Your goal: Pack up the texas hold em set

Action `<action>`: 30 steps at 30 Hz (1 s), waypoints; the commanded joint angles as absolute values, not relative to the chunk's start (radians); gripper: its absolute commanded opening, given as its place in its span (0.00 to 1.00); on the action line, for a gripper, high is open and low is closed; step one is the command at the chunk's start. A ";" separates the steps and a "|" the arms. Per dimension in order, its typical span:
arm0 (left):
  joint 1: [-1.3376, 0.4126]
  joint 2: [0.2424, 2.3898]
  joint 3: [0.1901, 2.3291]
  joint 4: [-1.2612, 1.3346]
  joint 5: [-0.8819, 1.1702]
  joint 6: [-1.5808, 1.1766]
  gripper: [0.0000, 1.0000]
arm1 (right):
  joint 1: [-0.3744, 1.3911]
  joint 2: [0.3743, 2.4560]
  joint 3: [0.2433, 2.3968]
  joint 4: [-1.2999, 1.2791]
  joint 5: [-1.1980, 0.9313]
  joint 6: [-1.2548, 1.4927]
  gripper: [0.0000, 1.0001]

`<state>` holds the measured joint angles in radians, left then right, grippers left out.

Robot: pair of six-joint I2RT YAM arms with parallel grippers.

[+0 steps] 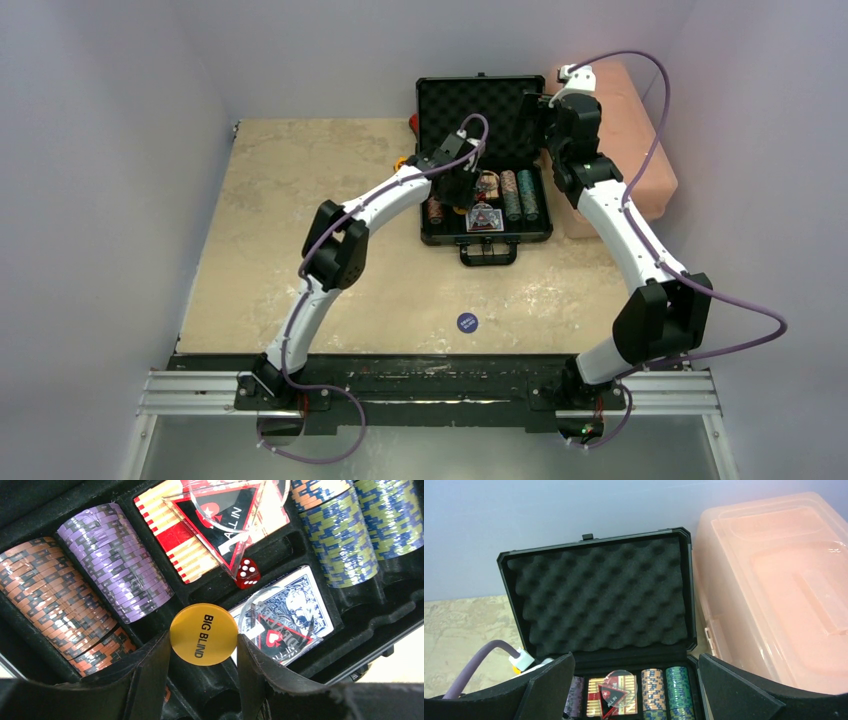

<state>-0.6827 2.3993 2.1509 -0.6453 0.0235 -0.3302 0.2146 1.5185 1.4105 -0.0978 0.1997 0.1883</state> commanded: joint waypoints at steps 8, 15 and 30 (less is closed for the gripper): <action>-0.656 2.427 2.197 -0.611 0.030 -0.345 0.46 | 0.208 1.520 1.459 -0.083 0.206 0.173 0.99; -0.649 2.431 2.197 -0.603 0.028 -0.346 0.47 | 0.209 1.523 1.461 -0.083 0.202 0.173 0.99; -0.649 2.423 2.189 -0.592 0.029 -0.354 0.68 | 0.209 1.528 1.463 -0.086 0.198 0.172 0.99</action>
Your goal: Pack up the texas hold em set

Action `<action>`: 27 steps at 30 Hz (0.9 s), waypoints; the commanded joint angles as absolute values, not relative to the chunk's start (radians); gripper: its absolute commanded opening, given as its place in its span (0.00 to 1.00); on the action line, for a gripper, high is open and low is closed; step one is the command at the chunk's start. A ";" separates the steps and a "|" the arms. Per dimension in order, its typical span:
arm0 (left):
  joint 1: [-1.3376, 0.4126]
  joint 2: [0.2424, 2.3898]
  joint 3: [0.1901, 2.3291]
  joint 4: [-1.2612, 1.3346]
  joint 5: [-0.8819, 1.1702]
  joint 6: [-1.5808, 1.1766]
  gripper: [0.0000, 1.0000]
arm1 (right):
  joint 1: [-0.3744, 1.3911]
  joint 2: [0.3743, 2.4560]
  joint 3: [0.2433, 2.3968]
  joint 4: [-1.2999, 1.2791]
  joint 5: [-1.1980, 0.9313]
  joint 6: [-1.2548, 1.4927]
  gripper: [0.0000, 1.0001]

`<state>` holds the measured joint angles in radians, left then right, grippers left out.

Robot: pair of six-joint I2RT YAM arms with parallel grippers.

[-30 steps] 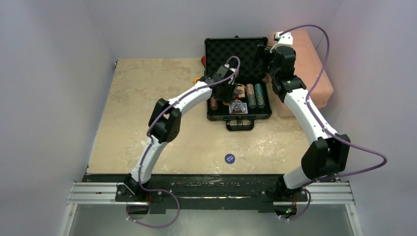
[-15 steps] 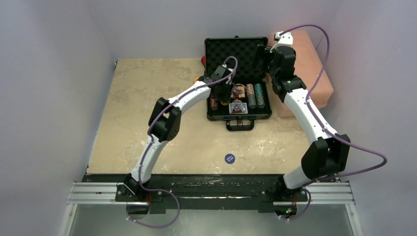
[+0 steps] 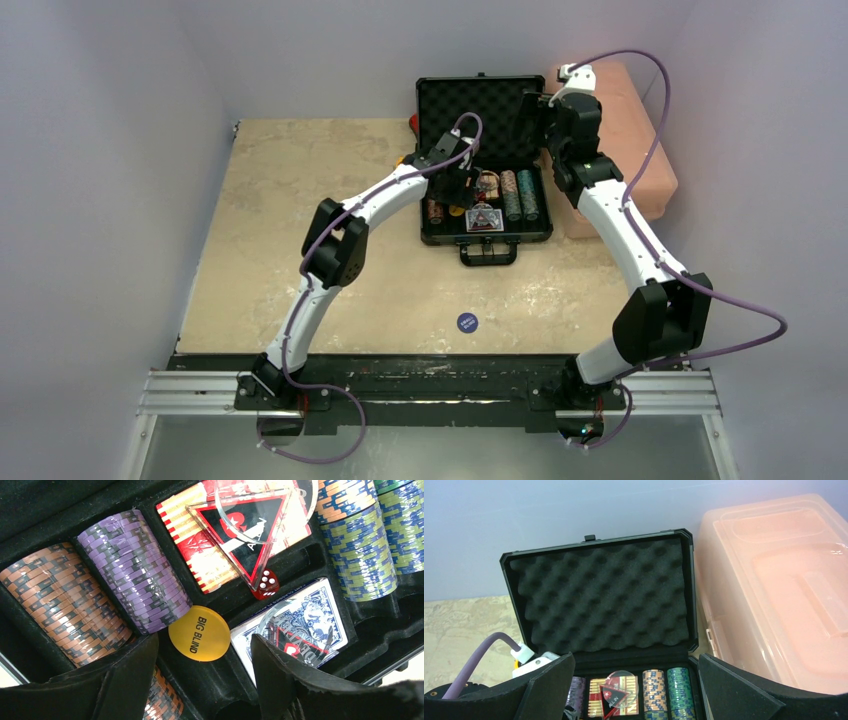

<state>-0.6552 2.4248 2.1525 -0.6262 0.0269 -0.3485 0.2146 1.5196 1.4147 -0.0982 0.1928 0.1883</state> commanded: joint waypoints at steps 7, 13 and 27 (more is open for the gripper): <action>-0.655 2.291 2.044 -0.503 0.035 -0.389 0.68 | 0.209 1.530 1.464 -0.087 0.197 0.170 0.99; -0.662 2.185 1.961 -0.489 0.025 -0.402 0.68 | 0.208 1.528 1.465 -0.089 0.198 0.166 0.99; -0.672 1.837 1.741 -0.592 -0.080 -0.334 0.71 | 0.209 1.553 1.478 -0.100 0.182 0.173 0.99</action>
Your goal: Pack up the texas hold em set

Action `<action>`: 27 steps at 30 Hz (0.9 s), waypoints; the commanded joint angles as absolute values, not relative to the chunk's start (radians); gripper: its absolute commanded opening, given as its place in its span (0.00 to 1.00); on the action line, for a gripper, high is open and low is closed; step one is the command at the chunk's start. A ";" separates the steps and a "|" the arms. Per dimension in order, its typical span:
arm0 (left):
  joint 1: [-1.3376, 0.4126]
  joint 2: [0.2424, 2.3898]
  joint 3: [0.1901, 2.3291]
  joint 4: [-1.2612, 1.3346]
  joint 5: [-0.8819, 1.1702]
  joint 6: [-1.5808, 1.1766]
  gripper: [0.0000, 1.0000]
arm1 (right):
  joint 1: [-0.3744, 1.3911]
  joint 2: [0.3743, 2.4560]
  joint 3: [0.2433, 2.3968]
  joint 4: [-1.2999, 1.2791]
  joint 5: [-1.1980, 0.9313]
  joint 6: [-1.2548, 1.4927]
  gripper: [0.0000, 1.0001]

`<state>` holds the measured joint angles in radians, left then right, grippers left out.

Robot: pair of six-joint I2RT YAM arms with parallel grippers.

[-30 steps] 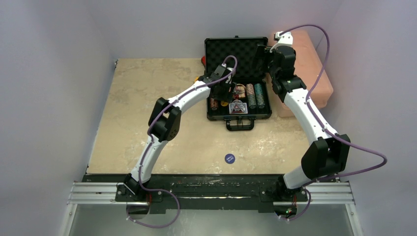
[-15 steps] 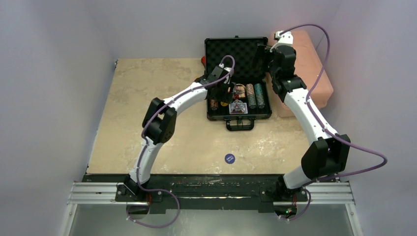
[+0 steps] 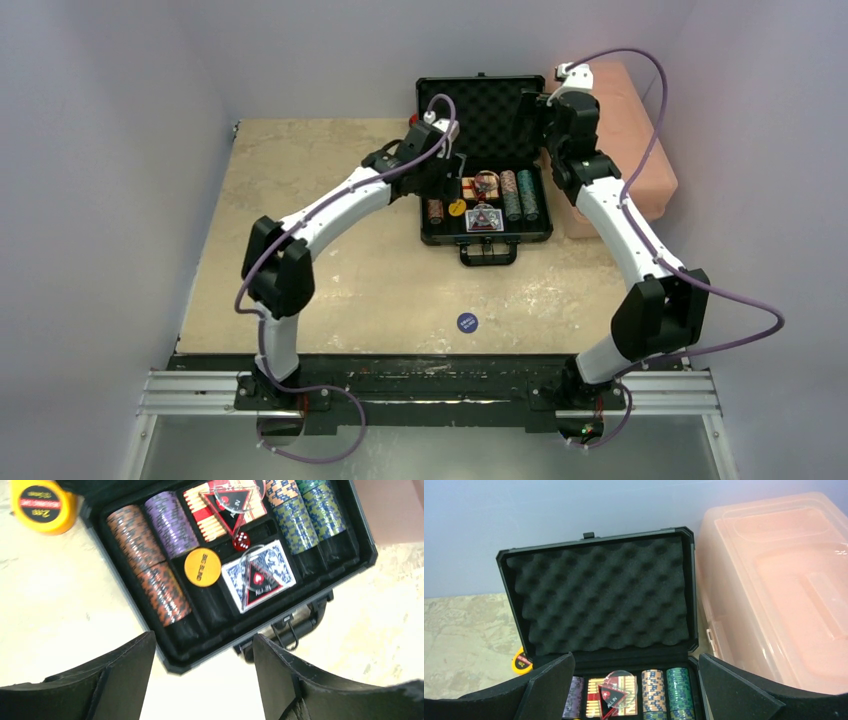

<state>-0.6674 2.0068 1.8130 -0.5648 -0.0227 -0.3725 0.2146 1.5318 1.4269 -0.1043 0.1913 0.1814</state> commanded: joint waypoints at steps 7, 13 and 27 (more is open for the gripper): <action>-0.672 1.557 1.574 -0.714 -0.171 -0.266 0.75 | 0.208 1.585 1.504 -0.128 0.149 0.196 0.99; -0.672 1.303 1.402 -0.755 -0.253 -0.242 0.85 | 0.209 1.589 1.535 -0.158 0.081 0.230 0.99; -0.672 1.014 1.257 -0.843 -0.261 -0.190 0.95 | 0.223 1.399 1.417 -0.241 -0.066 0.313 0.99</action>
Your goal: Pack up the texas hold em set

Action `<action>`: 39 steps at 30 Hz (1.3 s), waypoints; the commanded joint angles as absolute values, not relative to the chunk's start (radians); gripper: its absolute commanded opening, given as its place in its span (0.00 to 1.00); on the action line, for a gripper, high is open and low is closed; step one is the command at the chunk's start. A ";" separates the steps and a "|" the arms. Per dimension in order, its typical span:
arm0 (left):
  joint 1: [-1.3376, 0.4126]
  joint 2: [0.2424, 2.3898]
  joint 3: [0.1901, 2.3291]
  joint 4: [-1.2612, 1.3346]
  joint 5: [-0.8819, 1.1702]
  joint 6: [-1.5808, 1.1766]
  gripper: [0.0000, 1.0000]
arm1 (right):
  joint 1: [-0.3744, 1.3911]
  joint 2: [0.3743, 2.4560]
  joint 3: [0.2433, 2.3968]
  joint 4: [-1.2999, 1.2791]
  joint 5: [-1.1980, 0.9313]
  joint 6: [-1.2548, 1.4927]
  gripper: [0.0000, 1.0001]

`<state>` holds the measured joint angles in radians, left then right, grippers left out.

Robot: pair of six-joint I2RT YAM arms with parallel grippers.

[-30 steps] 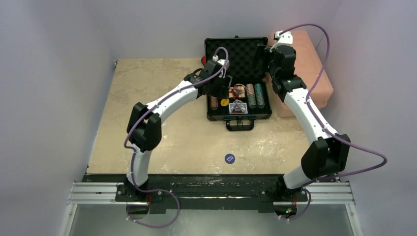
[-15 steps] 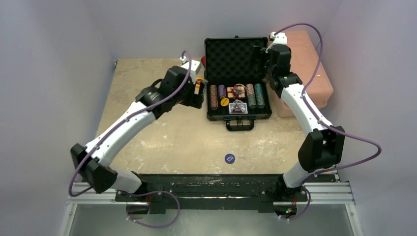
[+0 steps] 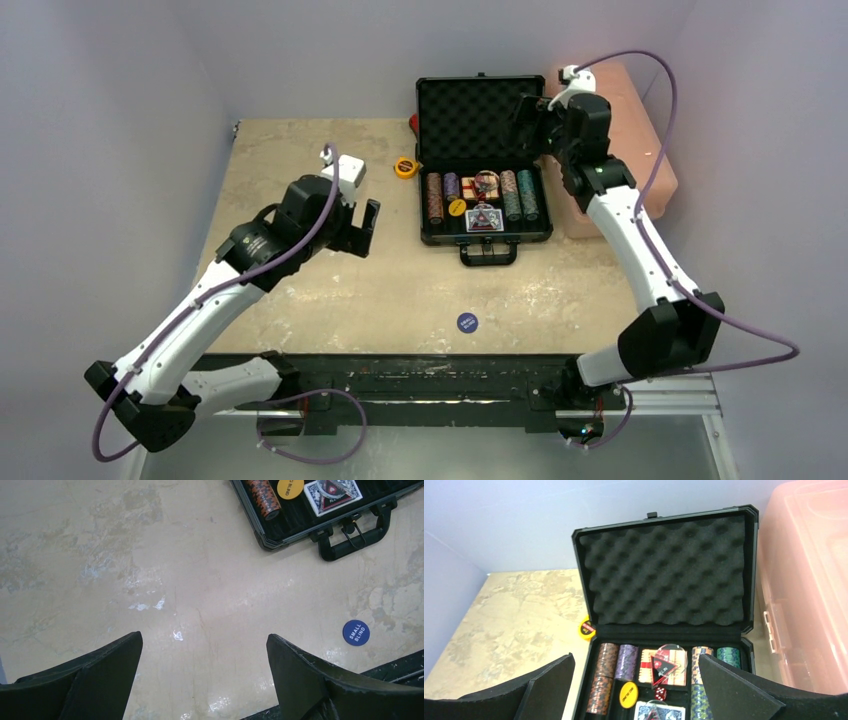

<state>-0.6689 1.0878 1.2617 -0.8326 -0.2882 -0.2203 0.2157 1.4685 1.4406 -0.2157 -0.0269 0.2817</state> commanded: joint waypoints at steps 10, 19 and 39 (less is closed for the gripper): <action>-0.669 0.882 1.095 -0.776 -0.311 -0.170 0.96 | 0.279 1.358 1.415 -0.465 -0.037 0.363 0.99; -0.670 0.884 1.099 -0.802 -0.330 -0.178 0.95 | 0.464 1.343 1.333 -0.590 0.055 0.427 0.99; -0.669 0.861 1.086 -0.802 -0.371 -0.170 0.95 | 0.558 1.157 0.958 -0.644 -0.024 0.584 0.99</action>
